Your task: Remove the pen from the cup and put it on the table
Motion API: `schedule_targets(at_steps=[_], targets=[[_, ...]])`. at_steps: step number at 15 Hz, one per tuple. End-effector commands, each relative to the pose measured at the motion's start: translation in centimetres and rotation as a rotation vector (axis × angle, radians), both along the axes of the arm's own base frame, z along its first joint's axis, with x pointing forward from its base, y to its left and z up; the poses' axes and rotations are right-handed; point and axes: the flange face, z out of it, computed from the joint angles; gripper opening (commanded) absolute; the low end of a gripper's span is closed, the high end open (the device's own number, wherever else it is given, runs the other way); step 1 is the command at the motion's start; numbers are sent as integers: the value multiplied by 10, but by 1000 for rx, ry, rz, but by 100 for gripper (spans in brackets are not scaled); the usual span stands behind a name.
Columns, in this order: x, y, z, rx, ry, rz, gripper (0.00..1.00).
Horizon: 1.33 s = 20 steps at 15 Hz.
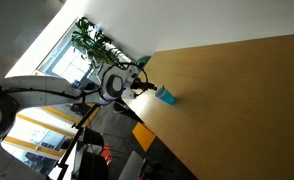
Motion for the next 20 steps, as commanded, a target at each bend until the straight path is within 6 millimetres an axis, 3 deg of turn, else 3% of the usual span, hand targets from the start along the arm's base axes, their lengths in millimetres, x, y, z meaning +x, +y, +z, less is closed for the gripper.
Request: schedule_targets(at_steps=[1,6,15,16,20], targets=[[-2,-3,-2,-2,-40,-37,100],[-5,1,-8,-42,-82,-86,100],[-14,28,-25,-55,-93,-171,100],[-14,28,-27,-53,-91,-167,96],[-11,25,-36,-15,-95,-148,63]])
